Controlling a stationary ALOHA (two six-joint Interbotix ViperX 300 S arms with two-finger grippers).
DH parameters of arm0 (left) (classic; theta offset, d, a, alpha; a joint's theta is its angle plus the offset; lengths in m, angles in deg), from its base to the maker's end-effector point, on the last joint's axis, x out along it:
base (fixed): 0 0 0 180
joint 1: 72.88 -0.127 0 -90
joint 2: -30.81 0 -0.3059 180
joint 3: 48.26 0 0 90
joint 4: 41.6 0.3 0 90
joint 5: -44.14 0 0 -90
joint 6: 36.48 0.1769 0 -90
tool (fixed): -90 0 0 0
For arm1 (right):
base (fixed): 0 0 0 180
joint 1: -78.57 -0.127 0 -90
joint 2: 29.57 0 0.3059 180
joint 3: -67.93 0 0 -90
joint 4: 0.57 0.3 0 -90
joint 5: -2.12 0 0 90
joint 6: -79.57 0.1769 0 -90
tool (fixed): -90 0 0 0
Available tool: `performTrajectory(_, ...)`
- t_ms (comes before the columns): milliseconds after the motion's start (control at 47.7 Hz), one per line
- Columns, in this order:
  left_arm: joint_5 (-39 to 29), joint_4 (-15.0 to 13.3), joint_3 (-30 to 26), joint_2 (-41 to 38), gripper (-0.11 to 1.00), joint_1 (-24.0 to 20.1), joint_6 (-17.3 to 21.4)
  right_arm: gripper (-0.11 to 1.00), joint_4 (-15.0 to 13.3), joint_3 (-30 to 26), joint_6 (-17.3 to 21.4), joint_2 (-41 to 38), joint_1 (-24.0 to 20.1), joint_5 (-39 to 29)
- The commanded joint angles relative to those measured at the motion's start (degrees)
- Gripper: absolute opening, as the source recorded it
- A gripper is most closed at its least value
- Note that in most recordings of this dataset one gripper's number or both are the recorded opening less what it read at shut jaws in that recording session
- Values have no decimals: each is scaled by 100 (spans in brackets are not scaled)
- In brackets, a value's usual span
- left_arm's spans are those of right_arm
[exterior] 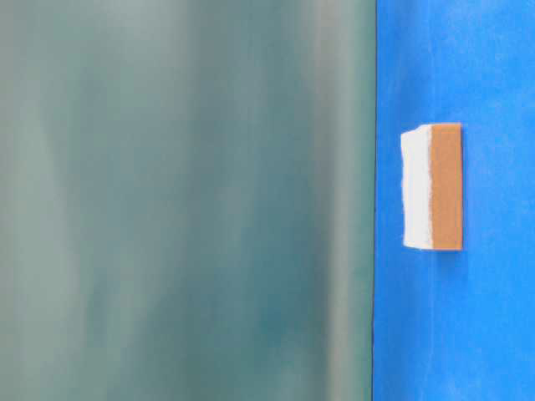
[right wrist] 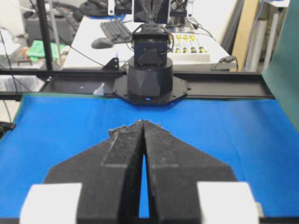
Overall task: Hand over the sponge with the left arm and wipe it with the right arm.
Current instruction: 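Move the left gripper over the white-and-tan sponge and lower it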
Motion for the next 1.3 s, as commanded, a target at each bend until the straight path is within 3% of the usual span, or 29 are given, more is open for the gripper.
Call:
performTrajectory(0, 18, -114, -105, -44, 0, -141, 9, 0, 9, -123, -9, -62, 35, 18)
performTrajectory(336, 97, -114, -167, -457, 0, -650, 264, 0, 0, -308, -18, -255, 97, -360)
performTrajectory(629, 457, -114, -475, -1652, 1, -1187, 826, 0, 9, -308, -18, -290, 141, -413)
performTrajectory(734, 545, -114, -668, -2180, 20, -1354, 888, 0, 0, -308, -18, -290, 141, -457)
performTrajectory(881, 492, -114, -1090, -2962, 65, -1468, 940, 0, 9, -308, 0, -290, 141, -466)
performTrajectory(986, 360, -114, -1441, -3630, 88, -1468, 1248, 0, 0, -308, 9, -290, 141, -475)
performTrajectory(1048, 272, -114, -1652, -4017, 94, -1512, 1283, 0, 0, -308, 9, -290, 141, -475)
performTrajectory(1279, -105, -105, -2479, -5370, 94, -1696, 1310, 0, 0, -308, 9, -290, 141, -492)
